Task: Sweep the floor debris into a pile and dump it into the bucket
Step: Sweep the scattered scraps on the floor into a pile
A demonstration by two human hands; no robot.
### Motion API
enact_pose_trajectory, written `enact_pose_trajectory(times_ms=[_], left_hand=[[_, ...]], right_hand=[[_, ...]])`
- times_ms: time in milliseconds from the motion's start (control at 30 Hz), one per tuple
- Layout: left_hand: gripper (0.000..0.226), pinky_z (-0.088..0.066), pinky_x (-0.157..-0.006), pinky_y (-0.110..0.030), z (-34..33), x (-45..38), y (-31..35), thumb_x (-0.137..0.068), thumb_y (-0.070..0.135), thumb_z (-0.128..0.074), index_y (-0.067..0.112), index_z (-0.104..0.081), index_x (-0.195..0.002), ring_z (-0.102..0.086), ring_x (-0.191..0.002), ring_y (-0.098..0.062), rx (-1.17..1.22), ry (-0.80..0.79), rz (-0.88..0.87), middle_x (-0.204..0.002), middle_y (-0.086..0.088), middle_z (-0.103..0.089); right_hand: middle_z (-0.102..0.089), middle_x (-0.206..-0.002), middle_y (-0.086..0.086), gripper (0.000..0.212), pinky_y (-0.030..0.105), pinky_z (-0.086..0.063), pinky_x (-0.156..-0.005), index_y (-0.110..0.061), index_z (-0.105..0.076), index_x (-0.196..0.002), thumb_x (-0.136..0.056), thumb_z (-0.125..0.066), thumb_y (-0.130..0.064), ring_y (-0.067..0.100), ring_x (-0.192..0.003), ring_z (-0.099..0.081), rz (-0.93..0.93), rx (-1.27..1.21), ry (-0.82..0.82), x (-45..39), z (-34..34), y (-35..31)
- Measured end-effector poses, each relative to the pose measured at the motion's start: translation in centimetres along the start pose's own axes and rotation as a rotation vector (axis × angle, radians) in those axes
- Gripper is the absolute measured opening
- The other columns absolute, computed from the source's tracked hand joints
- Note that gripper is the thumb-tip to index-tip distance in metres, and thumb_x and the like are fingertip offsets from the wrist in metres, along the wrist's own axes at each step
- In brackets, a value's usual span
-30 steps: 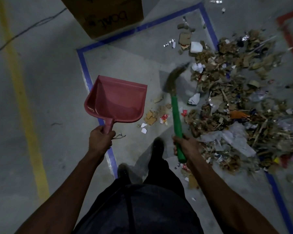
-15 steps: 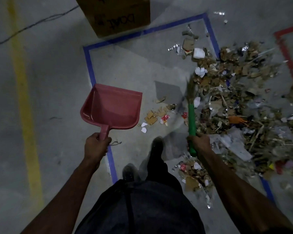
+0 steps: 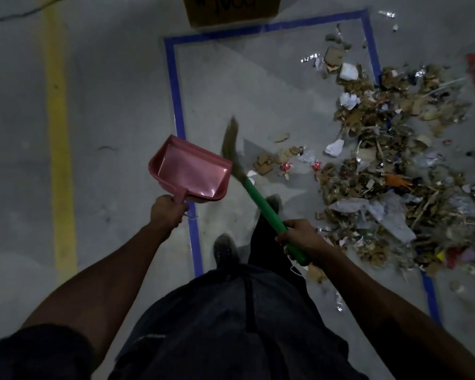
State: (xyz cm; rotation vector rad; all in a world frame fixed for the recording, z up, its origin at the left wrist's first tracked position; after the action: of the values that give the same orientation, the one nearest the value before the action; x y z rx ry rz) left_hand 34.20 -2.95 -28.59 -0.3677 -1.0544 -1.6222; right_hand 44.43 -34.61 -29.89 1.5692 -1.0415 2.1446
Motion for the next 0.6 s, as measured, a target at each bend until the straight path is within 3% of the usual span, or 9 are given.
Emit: enact_pose_trajectory(times_ms=[167,333,433,500,600], left_hand=[[0.014,-0.042,-0.048,-0.025,0.7,0.7,-3.5,-0.078,0.012,-0.067,0.01,-0.058,-0.068,-0.053,-0.051,-0.023,-0.007,-0.012,0.023,-0.066,-0.014,-0.061],[0.012,-0.042,-0.048,-0.024,0.6,1.1,-5.4,-0.078,0.01,-0.065,0.012,-0.057,-0.069,-0.052,-0.052,-0.021,-0.006,-0.029,0.022,-0.065,-0.011,-0.059],[0.012,-0.043,-0.05,-0.026,0.5,1.0,-5.9,-0.078,0.011,-0.065,0.01,-0.057,-0.069,-0.053,-0.053,-0.023,0.008,-0.029,0.022,-0.064,-0.011,-0.059],[0.013,-0.045,-0.053,-0.029,0.4,0.9,-6.0,-0.077,0.012,-0.066,0.009,-0.058,-0.067,-0.054,-0.053,-0.024,0.018,-0.025,0.014,-0.061,-0.012,-0.059],[0.011,-0.045,-0.054,-0.03,0.1,0.9,-5.5,-0.076,0.013,-0.067,0.008,-0.06,-0.068,-0.055,-0.052,-0.024,0.033,-0.024,0.006,-0.062,-0.012,-0.06]], right_hand=[[-0.057,-0.065,0.016,0.022,0.023,-0.042,-0.037,0.014,-0.06,-0.103,-0.082,-0.063,0.007,0.022,-0.043,-0.053,-0.098,0.008,0.024,0.2,-2.4,3.2],[-0.056,-0.057,0.016,0.009,0.028,-0.041,-0.042,0.01,-0.061,-0.085,-0.082,-0.066,0.004,0.024,-0.041,-0.051,-0.176,-0.141,0.173,-1.2,0.8,5.0],[-0.053,-0.058,0.017,0.012,0.024,-0.042,-0.035,0.006,-0.055,-0.077,-0.084,-0.065,0.006,0.022,-0.036,-0.05,-0.149,-0.283,0.26,-1.2,2.1,4.3],[-0.05,-0.062,0.015,0.006,0.024,-0.043,-0.036,0.007,-0.056,-0.087,-0.086,-0.062,0.008,0.022,-0.039,-0.049,-0.079,-0.331,0.313,-0.7,1.9,3.7],[-0.053,-0.065,0.014,0.024,0.025,-0.042,-0.039,0.001,-0.059,-0.108,-0.085,-0.06,0.006,0.021,-0.039,-0.05,0.0,-0.272,0.328,0.5,0.5,4.1]])
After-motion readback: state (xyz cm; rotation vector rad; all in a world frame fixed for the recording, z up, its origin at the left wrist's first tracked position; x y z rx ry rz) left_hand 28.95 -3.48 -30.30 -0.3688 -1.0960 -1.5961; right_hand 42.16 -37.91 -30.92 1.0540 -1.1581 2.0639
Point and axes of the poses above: each hand's wrist, its own x-axis away from the middle knuckle, its own z-axis out of the back of the hand, y = z × x, the point moved 6 cm from there along -x, towards the middle knuckle
